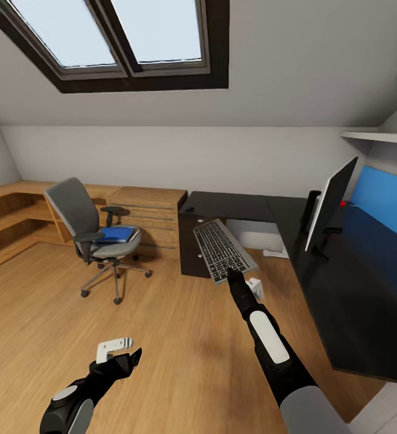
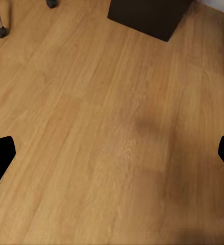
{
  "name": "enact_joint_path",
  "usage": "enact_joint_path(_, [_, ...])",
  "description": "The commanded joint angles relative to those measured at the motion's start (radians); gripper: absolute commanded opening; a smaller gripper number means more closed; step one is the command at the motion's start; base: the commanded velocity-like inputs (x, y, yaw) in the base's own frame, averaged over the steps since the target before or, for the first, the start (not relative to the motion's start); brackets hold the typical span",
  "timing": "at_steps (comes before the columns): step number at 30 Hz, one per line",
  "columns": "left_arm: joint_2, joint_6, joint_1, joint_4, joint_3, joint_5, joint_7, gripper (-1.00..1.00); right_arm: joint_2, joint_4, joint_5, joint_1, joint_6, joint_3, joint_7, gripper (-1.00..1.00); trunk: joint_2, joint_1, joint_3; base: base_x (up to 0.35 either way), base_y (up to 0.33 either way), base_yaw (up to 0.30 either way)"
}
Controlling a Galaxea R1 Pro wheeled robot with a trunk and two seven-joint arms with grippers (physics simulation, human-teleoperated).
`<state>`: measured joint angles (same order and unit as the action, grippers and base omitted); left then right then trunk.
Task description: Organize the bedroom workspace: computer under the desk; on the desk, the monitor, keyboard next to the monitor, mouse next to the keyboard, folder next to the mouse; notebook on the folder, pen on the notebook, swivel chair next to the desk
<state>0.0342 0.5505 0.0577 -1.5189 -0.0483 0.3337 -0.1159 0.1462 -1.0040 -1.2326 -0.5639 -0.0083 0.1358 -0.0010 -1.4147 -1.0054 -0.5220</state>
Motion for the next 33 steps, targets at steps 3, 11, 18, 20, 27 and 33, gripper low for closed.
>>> enact_joint_path(3, [0.001,0.003,0.001,-0.001,-0.002,0.01,-0.01,1.0,0.0,-0.001,-0.011,-0.001,-0.001,0.001,0.003,-1.0,-0.001,-0.001,-0.001,0.32,0.103,-0.005])
enact_joint_path(11, [0.002,0.002,0.001,-0.001,-0.002,0.01,-0.01,1.0,0.0,-0.001,-0.01,-0.001,-0.001,0.001,0.005,-1.0,-0.001,-0.001,-0.001,0.323,0.057,-0.001])
enact_joint_path(18, [0.002,0.002,0.001,-0.001,-0.002,0.01,-0.011,1.0,-0.002,-0.001,-0.01,-0.001,-0.001,0.001,0.006,-1.0,-0.001,-0.001,-0.001,0.325,0.011,0.0])
enact_joint_path(20, [0.003,0.002,0.001,-0.001,-0.002,0.01,-0.01,1.0,-0.002,-0.001,-0.01,-0.001,-0.001,0.001,0.006,-1.0,-0.001,-0.001,-0.001,0.325,0.059,0.0])
enact_joint_path(27, [0.003,0.002,0.001,-0.001,-0.002,0.01,-0.011,1.0,-0.002,-0.001,-0.008,-0.001,-0.003,0.001,0.006,-1.0,-0.001,-0.001,-0.001,0.326,0.08,-0.005])
enact_joint_path(33, [0.003,0.002,0.001,-0.001,-0.002,0.01,-0.011,1.0,-0.002,-0.001,-0.007,-0.001,-0.004,0.001,0.01,-1.0,-0.001,-0.001,0.002,0.326,0.095,-0.167])
